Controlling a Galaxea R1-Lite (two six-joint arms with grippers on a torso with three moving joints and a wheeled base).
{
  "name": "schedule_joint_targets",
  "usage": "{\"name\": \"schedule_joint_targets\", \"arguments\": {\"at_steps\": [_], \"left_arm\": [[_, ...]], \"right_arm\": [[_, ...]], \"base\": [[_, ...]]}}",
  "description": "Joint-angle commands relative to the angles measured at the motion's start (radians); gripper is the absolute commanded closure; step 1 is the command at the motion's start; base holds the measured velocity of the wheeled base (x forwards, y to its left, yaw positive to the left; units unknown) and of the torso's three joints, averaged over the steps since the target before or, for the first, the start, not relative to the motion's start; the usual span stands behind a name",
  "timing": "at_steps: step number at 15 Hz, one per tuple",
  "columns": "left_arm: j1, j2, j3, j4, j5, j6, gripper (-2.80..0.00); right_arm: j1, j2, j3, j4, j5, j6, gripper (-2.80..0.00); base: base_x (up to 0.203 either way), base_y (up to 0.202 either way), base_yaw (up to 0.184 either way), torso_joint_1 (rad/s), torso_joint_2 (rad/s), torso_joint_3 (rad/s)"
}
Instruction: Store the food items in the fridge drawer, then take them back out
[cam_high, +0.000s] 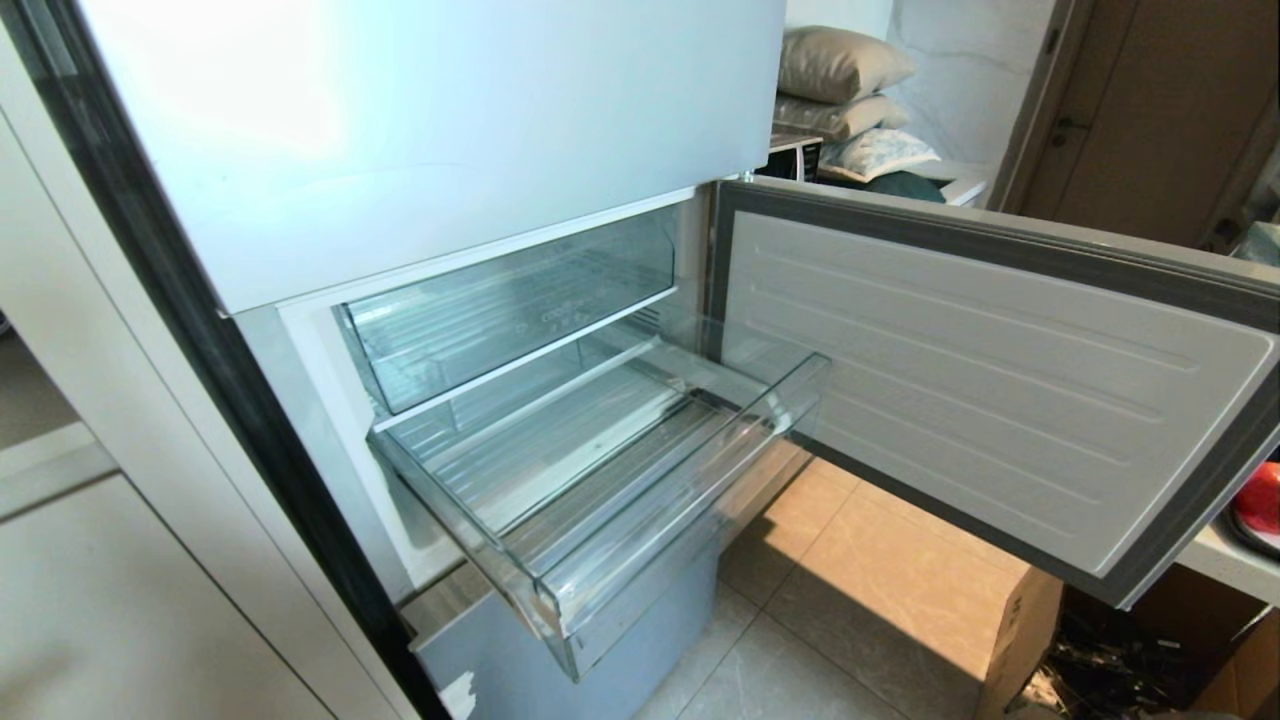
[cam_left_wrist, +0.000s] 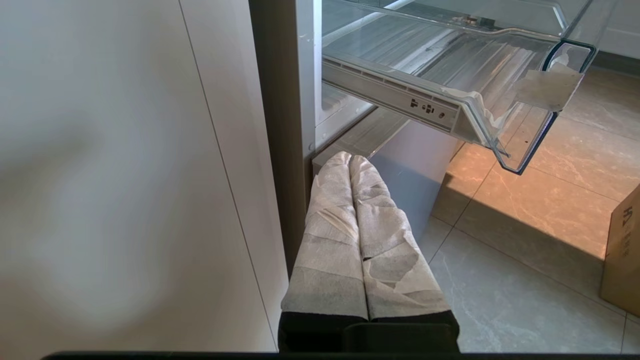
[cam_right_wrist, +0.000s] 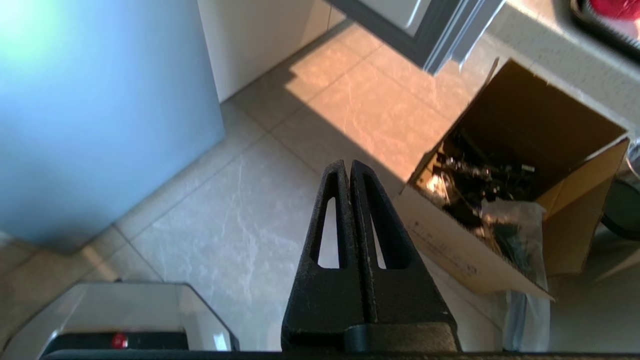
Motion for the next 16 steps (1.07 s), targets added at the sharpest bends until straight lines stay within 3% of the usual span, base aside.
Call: {"name": "schedule_joint_targets", "arguments": {"at_steps": [1, 5, 10, 16], "left_arm": [[0.0, 0.0, 0.0, 0.0, 0.0, 0.0, 0.0], [0.0, 0.0, 0.0, 0.0, 0.0, 0.0, 0.0], [0.0, 0.0, 0.0, 0.0, 0.0, 0.0, 0.0], [0.0, 0.0, 0.0, 0.0, 0.0, 0.0, 0.0]], "right_arm": [[0.006, -0.026, 0.005, 0.003, 0.0, 0.002, 0.0], [0.055, -0.043, 0.005, 0.003, 0.0, 0.003, 0.0], [0.101, -0.301, 0.005, 0.002, 0.003, -0.002, 0.0], [0.108, -0.307, 0.005, 0.001, -0.007, 0.045, 0.0]], "base": [[0.0, 0.0, 0.0, 0.0, 0.0, 0.0], [0.0, 0.0, 0.0, 0.0, 0.0, 0.0], [0.0, 0.0, 0.0, 0.0, 0.0, 0.0], [0.0, 0.0, 0.0, 0.0, 0.0, 0.0]]}}
